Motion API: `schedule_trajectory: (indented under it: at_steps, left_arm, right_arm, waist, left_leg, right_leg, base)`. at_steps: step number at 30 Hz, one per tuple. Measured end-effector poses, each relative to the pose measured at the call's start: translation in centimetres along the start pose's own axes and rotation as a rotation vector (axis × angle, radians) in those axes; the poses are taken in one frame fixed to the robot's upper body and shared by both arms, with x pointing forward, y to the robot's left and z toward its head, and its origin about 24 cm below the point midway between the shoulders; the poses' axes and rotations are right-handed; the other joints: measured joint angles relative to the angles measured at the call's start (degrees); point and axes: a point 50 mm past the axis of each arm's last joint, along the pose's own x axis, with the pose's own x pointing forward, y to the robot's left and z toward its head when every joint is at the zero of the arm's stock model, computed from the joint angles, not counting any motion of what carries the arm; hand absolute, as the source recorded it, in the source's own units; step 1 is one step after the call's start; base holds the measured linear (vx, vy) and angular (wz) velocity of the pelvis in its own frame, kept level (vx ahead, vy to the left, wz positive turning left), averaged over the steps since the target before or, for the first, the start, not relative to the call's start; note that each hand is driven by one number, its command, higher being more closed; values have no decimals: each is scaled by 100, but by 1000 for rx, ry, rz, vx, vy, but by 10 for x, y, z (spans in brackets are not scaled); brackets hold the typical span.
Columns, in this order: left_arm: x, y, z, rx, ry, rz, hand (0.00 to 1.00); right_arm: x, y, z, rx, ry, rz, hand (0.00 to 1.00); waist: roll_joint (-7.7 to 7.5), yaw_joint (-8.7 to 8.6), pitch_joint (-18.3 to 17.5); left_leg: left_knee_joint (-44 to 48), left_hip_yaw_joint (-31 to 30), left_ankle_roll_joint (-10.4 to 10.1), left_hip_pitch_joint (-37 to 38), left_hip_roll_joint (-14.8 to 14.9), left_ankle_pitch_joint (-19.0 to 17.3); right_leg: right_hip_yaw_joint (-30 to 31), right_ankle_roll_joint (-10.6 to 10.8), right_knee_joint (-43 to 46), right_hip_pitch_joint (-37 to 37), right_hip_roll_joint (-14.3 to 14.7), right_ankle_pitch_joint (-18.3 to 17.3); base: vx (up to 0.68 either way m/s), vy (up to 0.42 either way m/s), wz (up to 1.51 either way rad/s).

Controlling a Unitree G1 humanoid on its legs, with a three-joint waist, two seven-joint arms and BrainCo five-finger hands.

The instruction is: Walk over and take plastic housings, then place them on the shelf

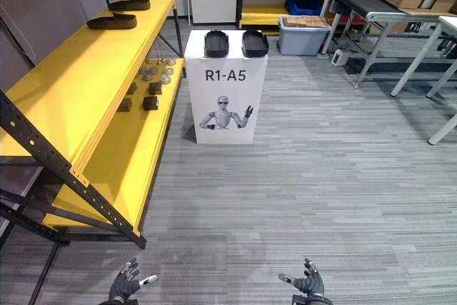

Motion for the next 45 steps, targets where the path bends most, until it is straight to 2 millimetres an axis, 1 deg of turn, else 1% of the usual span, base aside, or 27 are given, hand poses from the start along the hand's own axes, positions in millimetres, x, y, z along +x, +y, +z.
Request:
schedule_trajectory:
  at_steps: [2,4,6,18,22,27,29,30,31,33,34,35,36,37,38,39,40,41,42,43,44,45]
  left_arm:
    - [1,-1,5,-4,-23,-2,0]
    - [1,-1,9,-3,-42,-3,0]
    - [1,-1,9,-4,-41,-3,0]
    - [-2,1,4,-12,-26,16,0]
    - [-1,1,4,-13,-27,17,0]
    - [1,0,7,-16,-32,18,0]
    - [1,1,7,-27,-34,24,0]
    - [1,1,8,-31,-36,24,0]
    - [2,-2,9,-36,-40,19,0]
    - [2,-5,10,-42,-45,14,0]
    - [3,-6,12,-44,-52,11,0]
    - [3,-5,12,-41,-51,13,0]
    - [3,-5,11,-41,-47,19,0]
    - [3,-5,11,-40,-47,22,0]
    - [4,-5,14,-37,-54,24,0]
    - [7,-5,18,-35,-67,23,0]
    - [8,-6,21,-36,-76,23,0]
    - [13,-6,31,-31,-101,24,0]
    - [18,-7,42,-30,-131,23,0]
    - [20,-7,46,-28,-142,23,0]
    - [23,-11,51,-28,-154,16,0]
    - [26,-15,59,-31,-176,7,0]
  right_arm:
    - [1,0,5,-18,-20,4,0]
    - [3,-3,9,-38,-34,1,0]
    - [4,-6,13,-54,-43,-1,0]
    - [4,-5,11,-27,-37,6,0]
    - [5,-4,13,-25,-39,6,0]
    - [8,-2,18,-20,-54,5,0]
    - [9,0,22,-18,-63,9,0]
    - [11,1,24,-17,-65,10,0]
    - [13,2,27,-16,-68,12,0]
    - [12,3,25,-15,-63,13,0]
    - [12,4,24,-14,-57,16,0]
    - [11,7,22,-23,-53,28,0]
    - [11,9,22,-30,-51,38,0]
    - [11,10,22,-35,-52,44,0]
    - [11,13,24,-38,-57,51,0]
    - [12,14,25,-44,-60,58,0]
    - [12,16,26,-49,-64,64,0]
    - [13,17,28,-47,-69,66,0]
    - [15,18,31,-45,-71,65,0]
    - [16,18,32,-45,-72,65,0]
    - [16,16,34,-48,-75,61,0]
    - [17,16,36,-47,-81,58,0]
  waist:
    - [6,-5,16]
    - [29,-7,39]
    - [57,-12,50]
    - [63,-12,51]
    - [61,-11,47]
    - [61,6,50]
    - [72,14,59]
    - [91,17,66]
    - [168,41,138]
    - [188,56,214]
    - [193,67,347]
    - [178,64,442]
    - [192,67,490]
    - [188,62,519]
    - [161,61,567]
    - [195,45,611]
    - [160,18,631]
    - [122,-44,706]
    - [11,-124,780]
    - [-24,-165,793]
    - [-2,-244,808]
    - [72,-282,788]
  left_leg:
    - [6,-41,-53,47,4,-40]
    - [11,-45,-37,55,5,-74]
    - [21,-54,-9,61,7,-105]
    - [28,-18,17,61,6,-117]
    - [0,53,16,-33,16,-118]
    - [87,233,50,-140,45,-248]
    - [336,328,81,-302,74,-418]
    - [554,394,106,-434,109,-559]
    - [827,451,134,-560,183,-741]
    - [950,455,172,-559,185,-869]
    - [991,441,201,-432,169,-1005]
    - [1043,440,248,-291,134,-1116]
    - [1058,444,228,-178,131,-1165]
    - [1052,437,227,-91,131,-1193]
    - [1035,411,281,52,144,-1244]
    - [1020,371,262,133,197,-1300]
    - [985,327,234,190,225,-1318]
    - [881,184,188,287,242,-1339]
    - [782,38,99,417,224,-1356]
    - [747,-80,25,459,219,-1388]
    - [657,-289,-115,560,323,-1461]
    - [582,-424,-262,622,532,-1534]
  right_leg:
    - [-1,11,-47,72,4,-7]
    - [1,20,-102,108,7,-13]
    - [1,34,-101,111,9,-22]
    - [42,61,-93,63,7,-40]
    - [102,27,-111,-47,16,19]
    - [286,82,-174,-138,38,60]
    - [399,107,-180,-211,50,76]
    - [425,182,-50,-331,60,20]
    - [484,448,553,-589,83,-248]
    - [446,612,1369,-935,56,-511]
    - [234,713,2488,-1408,-31,-712]
    - [-60,722,3386,-1789,-214,-831]
    - [-231,730,3637,-1977,-345,-845]
    - [-337,750,3639,-2067,-422,-859]
    - [-500,746,3390,-2234,-506,-855]
    - [-588,690,2789,-2376,-512,-780]
    - [-597,629,2341,-2393,-479,-695]
    - [-573,617,1345,-2395,-434,-344]
    - [-492,665,627,-2400,-465,79]
    - [-396,657,487,-2392,-467,298]
    - [-375,434,513,-2340,-393,878]
    - [-430,203,786,-2426,-251,1031]
  base:
    - [38,-12,1]
    - [0,0,0]
    - [-20,11,-1]
    - [-38,8,-3]
    - [30,3,-9]
    - [44,22,-21]
    - [40,59,-28]
    - [54,70,-30]
    - [44,59,-28]
    - [27,55,-8]
    - [25,84,4]
    - [68,96,4]
    - [79,67,4]
    - [144,33,2]
    - [193,-13,10]
    - [222,-33,14]
    - [355,-92,38]
    - [345,-106,57]
    - [377,-134,69]
    - [474,-261,81]
    - [613,-380,77]
    - [626,-410,66]
